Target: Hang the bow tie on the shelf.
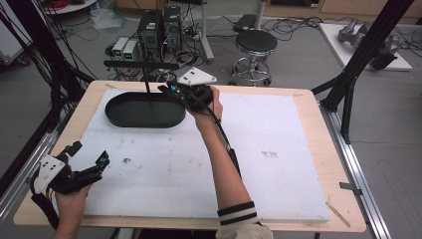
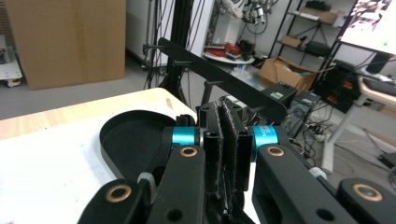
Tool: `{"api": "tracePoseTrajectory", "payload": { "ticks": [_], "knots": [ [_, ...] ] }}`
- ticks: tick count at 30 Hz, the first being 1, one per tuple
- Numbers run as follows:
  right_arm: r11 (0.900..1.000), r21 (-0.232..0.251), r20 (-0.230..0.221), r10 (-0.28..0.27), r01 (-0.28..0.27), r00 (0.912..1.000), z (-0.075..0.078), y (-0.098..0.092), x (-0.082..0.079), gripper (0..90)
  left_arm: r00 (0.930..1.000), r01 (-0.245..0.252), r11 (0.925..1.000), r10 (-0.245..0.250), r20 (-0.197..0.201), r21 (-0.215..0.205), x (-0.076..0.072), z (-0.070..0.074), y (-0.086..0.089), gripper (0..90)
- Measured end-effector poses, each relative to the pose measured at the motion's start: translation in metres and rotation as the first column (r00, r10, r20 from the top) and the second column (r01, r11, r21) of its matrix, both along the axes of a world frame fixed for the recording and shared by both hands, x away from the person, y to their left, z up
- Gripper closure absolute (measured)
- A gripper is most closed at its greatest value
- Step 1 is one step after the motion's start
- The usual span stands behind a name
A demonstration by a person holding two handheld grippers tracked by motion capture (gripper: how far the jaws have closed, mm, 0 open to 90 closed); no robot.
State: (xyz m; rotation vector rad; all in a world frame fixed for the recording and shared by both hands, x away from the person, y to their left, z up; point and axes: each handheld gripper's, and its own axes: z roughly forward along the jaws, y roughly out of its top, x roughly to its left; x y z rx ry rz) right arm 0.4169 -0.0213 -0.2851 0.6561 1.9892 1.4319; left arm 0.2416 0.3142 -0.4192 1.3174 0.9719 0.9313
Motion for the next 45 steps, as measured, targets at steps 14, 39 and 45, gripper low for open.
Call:
{"api": "tracePoseTrajectory", "payload": {
  "ticks": [14,39,45],
  "knots": [
    [0.998,-0.044,-0.047,-0.038,0.036,0.9982,-0.005,0.038,0.062,87.0,0.9999,0.004,0.9999,-0.004,-0.016,-0.016,0.004,-0.004,0.003,6.2],
    [0.982,-0.013,-0.107,-0.19,0.19,0.9759,-0.011,0.018,0.101,67.0,0.9992,-0.009,0.9996,0.008,-0.039,-0.027,0.001,-0.009,0.016,6.2],
    [0.978,0.042,-0.052,-0.2,0.202,0.9784,0.004,-0.01,0.077,50.5,0.9996,-0.008,0.9996,0.007,-0.029,-0.027,0.0,-0.007,0.014,6.1]
  ]
}}
